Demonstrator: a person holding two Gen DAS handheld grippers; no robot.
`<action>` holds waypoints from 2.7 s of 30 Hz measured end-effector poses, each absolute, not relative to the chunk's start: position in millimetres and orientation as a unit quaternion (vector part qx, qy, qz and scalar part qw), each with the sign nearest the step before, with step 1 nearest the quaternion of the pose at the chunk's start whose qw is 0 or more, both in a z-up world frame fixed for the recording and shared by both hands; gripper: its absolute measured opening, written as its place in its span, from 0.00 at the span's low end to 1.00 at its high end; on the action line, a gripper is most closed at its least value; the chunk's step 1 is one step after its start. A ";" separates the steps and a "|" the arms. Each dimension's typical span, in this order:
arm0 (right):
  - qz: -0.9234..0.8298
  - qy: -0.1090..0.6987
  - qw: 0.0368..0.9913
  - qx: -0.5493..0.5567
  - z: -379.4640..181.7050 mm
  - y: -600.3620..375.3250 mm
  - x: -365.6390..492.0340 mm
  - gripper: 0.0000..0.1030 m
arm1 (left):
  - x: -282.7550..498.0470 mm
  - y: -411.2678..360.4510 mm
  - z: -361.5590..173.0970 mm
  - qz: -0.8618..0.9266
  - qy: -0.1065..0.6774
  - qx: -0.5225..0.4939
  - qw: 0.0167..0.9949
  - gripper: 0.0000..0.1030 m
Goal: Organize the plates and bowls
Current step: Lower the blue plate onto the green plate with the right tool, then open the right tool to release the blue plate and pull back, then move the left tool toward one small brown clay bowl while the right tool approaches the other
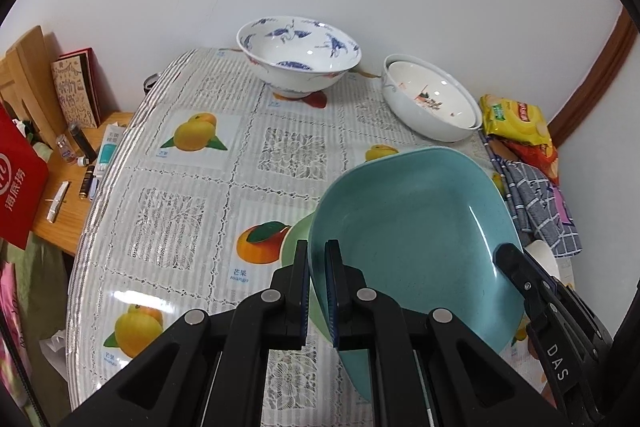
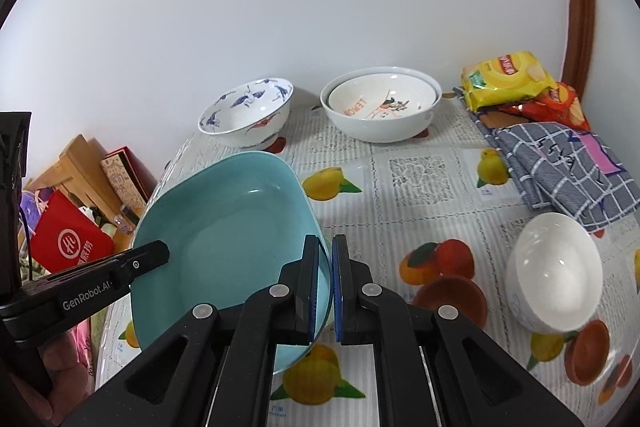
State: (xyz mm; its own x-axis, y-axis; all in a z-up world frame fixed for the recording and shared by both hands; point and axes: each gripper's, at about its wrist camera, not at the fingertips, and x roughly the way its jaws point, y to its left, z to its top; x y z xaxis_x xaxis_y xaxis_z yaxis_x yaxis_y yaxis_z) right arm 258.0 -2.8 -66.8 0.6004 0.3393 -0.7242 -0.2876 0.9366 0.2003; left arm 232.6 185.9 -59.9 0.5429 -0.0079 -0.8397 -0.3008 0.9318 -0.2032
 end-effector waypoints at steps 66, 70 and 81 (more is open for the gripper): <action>0.055 0.372 0.927 0.010 -42.8 -138.0 188.4 0.54 | 177.5 102.1 -47.0 0.026 0.474 -0.122 0.872 0.35; 0.012 0.357 0.934 0.025 -35.6 -173.8 164.2 0.55 | 164.4 78.9 -36.6 0.005 0.466 -0.120 0.877 0.35; 0.006 0.371 0.927 0.047 -30.7 -231.3 126.8 0.57 | 146.7 23.8 -16.8 -0.059 0.450 -0.096 0.886 0.34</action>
State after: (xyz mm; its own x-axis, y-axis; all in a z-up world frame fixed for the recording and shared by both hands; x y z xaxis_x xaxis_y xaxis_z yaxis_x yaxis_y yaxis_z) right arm 126.8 -231.3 -30.7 0.7242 0.0458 -0.6880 0.0240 0.9955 0.0915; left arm 146.7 23.8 -16.8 0.5874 -0.1908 -0.7865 0.0178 0.9746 -0.2232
